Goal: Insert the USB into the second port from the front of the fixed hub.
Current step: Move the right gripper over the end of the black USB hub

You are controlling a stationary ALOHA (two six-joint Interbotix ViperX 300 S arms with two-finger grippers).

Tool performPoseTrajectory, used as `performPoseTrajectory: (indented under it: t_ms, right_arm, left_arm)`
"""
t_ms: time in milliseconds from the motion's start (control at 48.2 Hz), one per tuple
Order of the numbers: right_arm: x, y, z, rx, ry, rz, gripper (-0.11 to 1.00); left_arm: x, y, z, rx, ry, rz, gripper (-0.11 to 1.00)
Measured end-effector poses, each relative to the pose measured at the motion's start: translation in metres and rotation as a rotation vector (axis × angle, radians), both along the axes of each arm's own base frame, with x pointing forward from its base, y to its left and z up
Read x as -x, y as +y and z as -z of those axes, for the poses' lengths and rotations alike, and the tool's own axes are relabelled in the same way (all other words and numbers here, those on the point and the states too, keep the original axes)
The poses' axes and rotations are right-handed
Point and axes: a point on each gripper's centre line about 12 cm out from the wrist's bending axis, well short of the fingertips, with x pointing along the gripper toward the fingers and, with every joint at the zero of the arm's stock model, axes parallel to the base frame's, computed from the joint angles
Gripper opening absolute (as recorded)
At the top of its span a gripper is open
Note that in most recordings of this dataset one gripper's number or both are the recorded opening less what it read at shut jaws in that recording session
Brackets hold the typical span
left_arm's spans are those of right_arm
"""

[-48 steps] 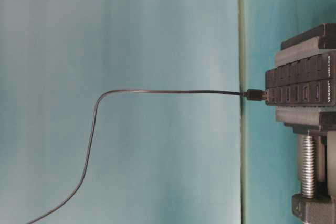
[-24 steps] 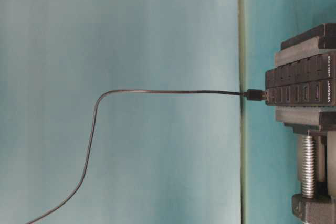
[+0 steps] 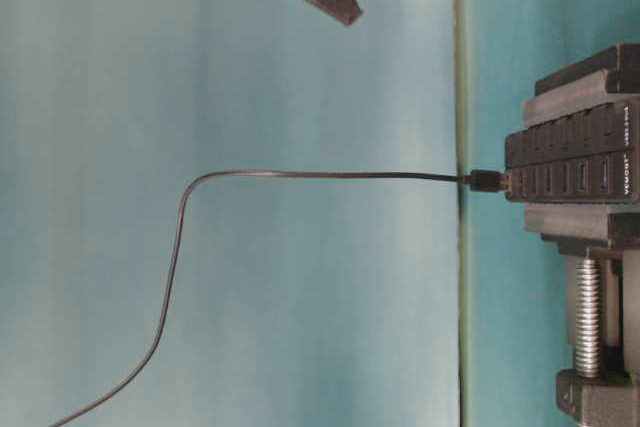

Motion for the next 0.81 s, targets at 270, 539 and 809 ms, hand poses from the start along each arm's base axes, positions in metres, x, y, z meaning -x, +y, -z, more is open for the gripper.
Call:
performPoseTrajectory:
  t_ms: [270,539,809]
  right_arm:
    - [-0.019,-0.006,0.008,0.018,0.052,-0.02,-0.03]
    - [-0.042,-0.013,0.019,0.036,0.094,-0.039,-0.03]
    - [-0.063,-0.018,0.036,0.041,0.127,-0.052,-0.03]
  left_arm:
    - [0.0,0.0,0.002,0.0,0.012,-0.002,0.0]
    - [0.0,0.0,0.003,0.0,0.015,0.0,0.0]
    - [0.0,0.0,0.003,0.0,0.017,0.0,0.0]
